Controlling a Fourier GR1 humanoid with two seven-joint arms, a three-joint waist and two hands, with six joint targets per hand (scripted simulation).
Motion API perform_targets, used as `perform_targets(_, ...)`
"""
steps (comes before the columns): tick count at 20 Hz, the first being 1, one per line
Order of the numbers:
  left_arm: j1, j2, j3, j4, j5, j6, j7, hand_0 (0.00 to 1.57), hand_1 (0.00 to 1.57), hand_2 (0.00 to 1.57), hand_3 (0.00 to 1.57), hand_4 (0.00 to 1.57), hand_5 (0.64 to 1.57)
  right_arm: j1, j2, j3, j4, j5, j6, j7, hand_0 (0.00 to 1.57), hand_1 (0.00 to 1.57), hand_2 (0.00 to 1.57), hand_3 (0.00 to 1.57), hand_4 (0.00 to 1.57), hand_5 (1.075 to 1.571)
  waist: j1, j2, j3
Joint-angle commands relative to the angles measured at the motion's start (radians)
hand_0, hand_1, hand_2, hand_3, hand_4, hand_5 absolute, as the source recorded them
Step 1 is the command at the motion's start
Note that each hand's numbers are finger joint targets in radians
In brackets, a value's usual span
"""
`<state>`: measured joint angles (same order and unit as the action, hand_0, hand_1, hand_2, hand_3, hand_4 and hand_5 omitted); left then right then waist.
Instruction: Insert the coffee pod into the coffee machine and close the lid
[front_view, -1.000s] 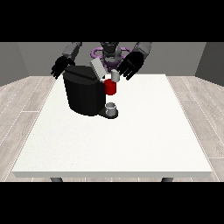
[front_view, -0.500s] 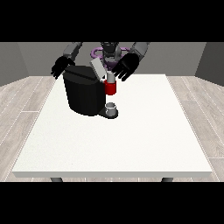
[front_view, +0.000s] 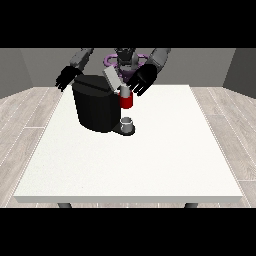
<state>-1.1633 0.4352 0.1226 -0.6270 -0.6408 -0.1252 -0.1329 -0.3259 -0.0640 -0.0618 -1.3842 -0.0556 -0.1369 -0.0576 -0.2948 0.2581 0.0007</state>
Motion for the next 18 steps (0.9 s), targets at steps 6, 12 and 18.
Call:
perform_targets(6, -0.022, -0.006, -0.008, 0.022, -0.032, 0.019, 0.030, 1.19, 1.19, 1.25, 1.18, 0.49, 1.571, -0.023, 0.010, 0.007, -0.023, 0.016, -0.032, 0.030, 0.00, 0.00, 0.00, 0.00, 0.43, 1.571, -0.012, 0.008, -0.0006)
perform_targets(12, -0.005, -0.017, -0.005, 0.032, -0.029, 0.010, 0.008, 1.22, 1.22, 1.27, 1.17, 0.48, 1.571, 0.012, 0.023, 0.028, -0.025, 0.021, -0.016, -0.008, 0.00, 0.00, 0.00, 0.00, 0.43, 1.571, -0.012, 0.026, -0.0006)
perform_targets(18, -0.017, -0.020, -0.015, 0.020, -0.030, -0.048, 0.034, 1.16, 1.16, 1.19, 1.06, 0.46, 1.571, 0.037, 0.012, -0.013, 0.043, 0.010, -0.023, -0.037, 0.00, 0.00, 0.00, 0.00, 0.38, 1.571, 0.017, -0.005, -0.0002)
